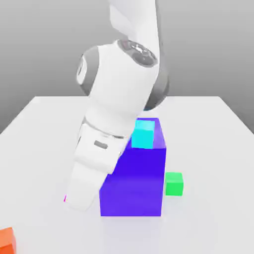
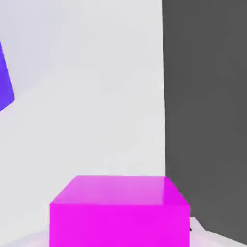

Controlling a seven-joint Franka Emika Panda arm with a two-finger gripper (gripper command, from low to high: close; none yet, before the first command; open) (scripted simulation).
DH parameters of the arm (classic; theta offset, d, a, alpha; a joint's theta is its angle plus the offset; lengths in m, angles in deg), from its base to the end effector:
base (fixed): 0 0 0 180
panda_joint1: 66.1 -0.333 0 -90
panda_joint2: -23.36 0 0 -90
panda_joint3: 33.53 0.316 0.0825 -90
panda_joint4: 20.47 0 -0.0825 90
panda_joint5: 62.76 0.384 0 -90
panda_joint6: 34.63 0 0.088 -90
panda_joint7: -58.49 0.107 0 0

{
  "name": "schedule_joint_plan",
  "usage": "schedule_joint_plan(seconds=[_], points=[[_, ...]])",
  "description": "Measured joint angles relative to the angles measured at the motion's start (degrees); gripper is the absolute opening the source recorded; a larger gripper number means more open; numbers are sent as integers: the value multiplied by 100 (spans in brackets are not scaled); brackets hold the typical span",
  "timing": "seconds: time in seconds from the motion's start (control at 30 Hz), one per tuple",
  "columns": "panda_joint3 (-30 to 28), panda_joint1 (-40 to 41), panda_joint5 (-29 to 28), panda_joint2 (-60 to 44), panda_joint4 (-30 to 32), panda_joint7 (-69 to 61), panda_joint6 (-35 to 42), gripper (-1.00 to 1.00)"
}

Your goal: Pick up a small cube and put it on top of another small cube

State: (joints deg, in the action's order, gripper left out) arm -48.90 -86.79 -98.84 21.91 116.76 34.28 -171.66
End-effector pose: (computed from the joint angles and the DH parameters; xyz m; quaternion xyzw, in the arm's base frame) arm 0.4905 0.0405 0.3050 0.8602 0.4641 -0.0485 0.2059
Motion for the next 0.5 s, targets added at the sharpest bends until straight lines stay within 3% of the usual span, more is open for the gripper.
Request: schedule_joint_plan(seconds=[0.17,0.5], points=[[513,-1053,-434,510,294,-422,200,-100],[461,-1452,1071,1546,2316,213,-876,-100]])
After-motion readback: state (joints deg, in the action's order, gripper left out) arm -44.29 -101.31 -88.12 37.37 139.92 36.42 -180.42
